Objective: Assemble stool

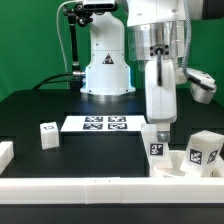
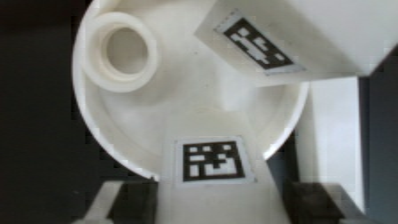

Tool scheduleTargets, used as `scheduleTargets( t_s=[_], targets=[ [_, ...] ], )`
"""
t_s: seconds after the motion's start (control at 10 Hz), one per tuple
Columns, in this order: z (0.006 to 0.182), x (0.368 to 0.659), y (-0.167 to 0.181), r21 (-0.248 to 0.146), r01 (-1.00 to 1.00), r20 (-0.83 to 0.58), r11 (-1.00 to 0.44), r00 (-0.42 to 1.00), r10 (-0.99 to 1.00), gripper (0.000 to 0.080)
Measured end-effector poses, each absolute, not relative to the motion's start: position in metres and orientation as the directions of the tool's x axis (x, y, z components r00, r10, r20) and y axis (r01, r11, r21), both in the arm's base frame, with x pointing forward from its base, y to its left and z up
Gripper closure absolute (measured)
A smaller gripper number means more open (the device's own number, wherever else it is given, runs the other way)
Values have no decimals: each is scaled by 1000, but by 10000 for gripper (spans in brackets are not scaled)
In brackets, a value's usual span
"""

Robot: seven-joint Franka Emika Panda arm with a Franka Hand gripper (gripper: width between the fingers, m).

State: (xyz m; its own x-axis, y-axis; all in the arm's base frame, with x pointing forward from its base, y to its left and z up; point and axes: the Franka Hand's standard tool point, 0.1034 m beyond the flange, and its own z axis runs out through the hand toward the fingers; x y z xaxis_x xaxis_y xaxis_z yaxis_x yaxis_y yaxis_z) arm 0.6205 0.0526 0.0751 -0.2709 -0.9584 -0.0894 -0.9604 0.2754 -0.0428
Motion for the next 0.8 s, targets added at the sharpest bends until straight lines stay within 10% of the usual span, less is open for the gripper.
scheduleTargets(
  t_s=[0.4,0.5,0.8],
  targets=[
    [76,620,53,-9,-951,-90,308,-306,-948,457],
    [75,620,53,-9,-952,-90,306,-304,-949,288],
    [98,613,11,-31,-989,-108,142,-138,-984,157]
  ],
)
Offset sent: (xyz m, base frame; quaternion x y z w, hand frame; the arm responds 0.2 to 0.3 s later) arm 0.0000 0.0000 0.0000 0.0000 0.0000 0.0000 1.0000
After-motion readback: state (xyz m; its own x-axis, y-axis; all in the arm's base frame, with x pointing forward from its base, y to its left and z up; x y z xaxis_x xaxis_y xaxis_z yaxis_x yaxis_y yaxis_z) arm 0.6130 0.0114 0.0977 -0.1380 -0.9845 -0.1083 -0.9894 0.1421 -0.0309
